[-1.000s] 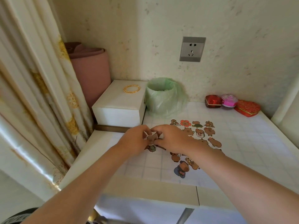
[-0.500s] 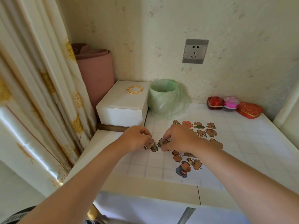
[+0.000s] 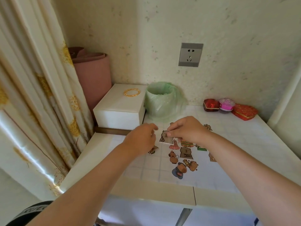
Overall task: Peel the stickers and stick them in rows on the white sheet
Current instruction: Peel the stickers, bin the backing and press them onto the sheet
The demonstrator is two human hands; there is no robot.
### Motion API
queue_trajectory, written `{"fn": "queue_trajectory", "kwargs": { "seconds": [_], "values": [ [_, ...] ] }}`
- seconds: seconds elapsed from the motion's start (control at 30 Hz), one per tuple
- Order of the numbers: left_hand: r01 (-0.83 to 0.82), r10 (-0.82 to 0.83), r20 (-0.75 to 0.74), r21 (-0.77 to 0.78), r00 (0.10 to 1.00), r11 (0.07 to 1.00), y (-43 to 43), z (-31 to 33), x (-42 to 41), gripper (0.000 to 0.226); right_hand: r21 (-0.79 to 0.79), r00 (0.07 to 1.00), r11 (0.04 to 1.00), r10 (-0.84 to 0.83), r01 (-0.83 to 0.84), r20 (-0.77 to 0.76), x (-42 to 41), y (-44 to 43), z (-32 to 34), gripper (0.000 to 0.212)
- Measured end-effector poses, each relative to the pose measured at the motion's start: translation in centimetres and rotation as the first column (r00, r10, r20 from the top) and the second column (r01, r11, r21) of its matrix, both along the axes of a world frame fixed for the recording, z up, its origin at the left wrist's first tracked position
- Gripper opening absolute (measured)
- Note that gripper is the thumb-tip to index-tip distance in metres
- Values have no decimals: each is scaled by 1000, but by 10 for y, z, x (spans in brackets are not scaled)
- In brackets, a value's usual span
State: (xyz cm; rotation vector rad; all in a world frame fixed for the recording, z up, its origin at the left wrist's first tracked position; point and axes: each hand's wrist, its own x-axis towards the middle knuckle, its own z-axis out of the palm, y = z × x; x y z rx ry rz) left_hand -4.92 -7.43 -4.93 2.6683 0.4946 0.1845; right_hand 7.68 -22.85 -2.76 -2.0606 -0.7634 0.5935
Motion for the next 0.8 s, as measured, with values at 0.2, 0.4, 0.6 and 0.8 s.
{"fn": "queue_trajectory", "kwargs": {
  "seconds": [0.2,0.4,0.6,0.8],
  "values": [
    [80,4,156,-529,988,845,-30,26,26,19,73,990,993,-81,89,-117,9,-22,20,14],
    [71,89,198,-676,976,733,-47,34,46,20,145,964,977,-116,154,-237,23,-46,20,14],
    [70,155,243,-719,957,692,-67,29,63,9,178,983,969,-181,173,30,24,-56,16,5],
    [90,182,277,-743,944,664,-70,33,68,14,264,975,944,-161,198,-156,26,-60,14,10]
  ]
}}
